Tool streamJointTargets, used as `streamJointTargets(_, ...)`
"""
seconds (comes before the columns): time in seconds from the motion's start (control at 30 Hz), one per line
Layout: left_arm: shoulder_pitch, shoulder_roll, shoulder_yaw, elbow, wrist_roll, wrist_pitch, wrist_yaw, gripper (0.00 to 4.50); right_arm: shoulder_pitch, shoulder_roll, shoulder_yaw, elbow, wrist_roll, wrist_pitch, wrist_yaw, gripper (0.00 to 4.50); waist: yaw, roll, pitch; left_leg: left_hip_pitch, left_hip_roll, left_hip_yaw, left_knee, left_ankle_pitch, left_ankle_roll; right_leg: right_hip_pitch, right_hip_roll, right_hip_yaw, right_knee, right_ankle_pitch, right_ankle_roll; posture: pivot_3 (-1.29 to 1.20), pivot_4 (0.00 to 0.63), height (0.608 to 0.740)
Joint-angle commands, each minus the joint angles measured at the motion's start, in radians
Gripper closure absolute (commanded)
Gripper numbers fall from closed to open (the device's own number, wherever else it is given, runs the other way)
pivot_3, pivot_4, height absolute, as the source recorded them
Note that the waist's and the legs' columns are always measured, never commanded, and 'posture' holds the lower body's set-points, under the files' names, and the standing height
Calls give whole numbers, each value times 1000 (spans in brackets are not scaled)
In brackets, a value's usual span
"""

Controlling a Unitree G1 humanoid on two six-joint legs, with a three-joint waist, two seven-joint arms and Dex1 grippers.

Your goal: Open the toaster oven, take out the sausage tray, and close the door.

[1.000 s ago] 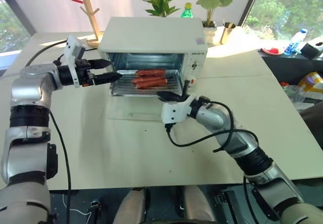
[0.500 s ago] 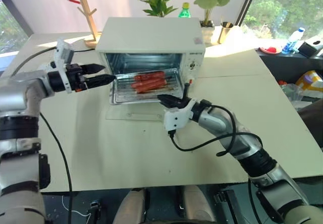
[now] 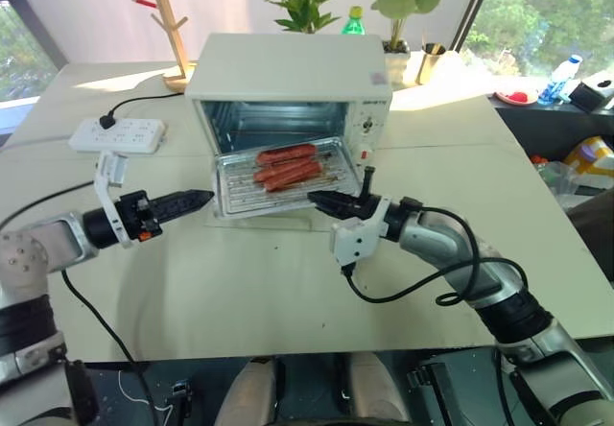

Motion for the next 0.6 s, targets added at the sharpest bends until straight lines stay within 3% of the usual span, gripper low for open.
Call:
streamJointTargets(0.03,-4,-55,89,-68,-94,105,112,0,2,-15,-34,-50,43,-69,2,4480,1,0,0,0,0,0,0,0,0,0,0,0,0,0,0,0,150,740)
streamJointTargets(0.27,-3,-134,146,-63,-267,196,296,0,21,-38,-42,-43,67,-137,20,4480,10,0,0,3,0,0,0,0,0,3,0,0,-1,0,0,0,150,740)
streamJointTargets(0.6,93,-128,56,-63,-562,179,486,0,44,-61,-63,-42,60,-197,11,4480,21,0,0,4,0,1,0,0,0,4,0,0,-2,0,0,0,150,740)
